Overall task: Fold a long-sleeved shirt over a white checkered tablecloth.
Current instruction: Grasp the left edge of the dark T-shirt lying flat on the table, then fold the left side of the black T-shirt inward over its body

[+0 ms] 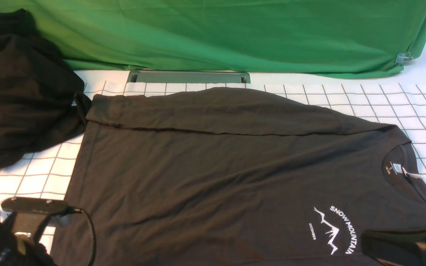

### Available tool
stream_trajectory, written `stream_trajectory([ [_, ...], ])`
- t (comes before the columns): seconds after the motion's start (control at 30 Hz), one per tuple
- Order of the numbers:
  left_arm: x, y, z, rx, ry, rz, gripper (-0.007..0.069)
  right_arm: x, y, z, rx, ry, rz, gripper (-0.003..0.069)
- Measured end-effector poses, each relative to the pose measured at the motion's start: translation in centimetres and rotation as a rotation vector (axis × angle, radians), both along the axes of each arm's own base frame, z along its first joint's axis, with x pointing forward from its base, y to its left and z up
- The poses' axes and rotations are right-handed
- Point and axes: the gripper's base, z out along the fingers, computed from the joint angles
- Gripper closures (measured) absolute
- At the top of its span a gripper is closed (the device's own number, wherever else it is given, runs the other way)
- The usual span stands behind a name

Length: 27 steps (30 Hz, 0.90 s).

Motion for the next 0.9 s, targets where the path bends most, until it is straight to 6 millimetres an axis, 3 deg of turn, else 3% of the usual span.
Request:
stream_trajectory([
  [0.1, 0.2, -0.3, -0.7, -0.010, 0.041, -0.019, 0.0231, 0.3, 0.3, -0.2, -0.006, 0.006, -0.001, 0.0661],
  [0.27, 0.5, -0.5, -1.8, -0.001, 0.089, -0.034, 0.0249, 0.6, 0.6, -0.4, -0.007, 0.009, -0.003, 0.0660],
  [0.33, 0.6, -0.5, -2.0, 0.002, 0.103, -0.037, 0.0280, 0.6, 0.6, -0.4, -0.007, 0.010, -0.004, 0.0660],
  [0.5, 0.7, -0.6, -1.9, 0.001, 0.115, -0.063, 0.0484, 0.6, 0.6, -0.4, -0.007, 0.010, -0.004, 0.0660],
  [0.53, 0.8, -0.6, -1.6, 0.003, 0.122, -0.069, 0.0543, 0.6, 0.6, -0.4, -0.007, 0.010, -0.004, 0.0659],
  [0.6, 1.0, -0.7, -1.1, 0.008, 0.140, -0.075, 0.0591, 0.6, 0.6, -0.4, -0.008, 0.010, -0.004, 0.0659],
  [0.77, 2.0, -1.0, 1.1, 0.020, 0.172, -0.094, 0.0611, 0.7, 0.6, -0.4, -0.011, 0.011, -0.004, 0.0659],
  [0.9, 4.1, -1.5, 4.4, 0.005, 0.070, -0.110, 0.0611, 0.7, 0.6, -0.4, -0.011, 0.011, -0.004, 0.0659],
])
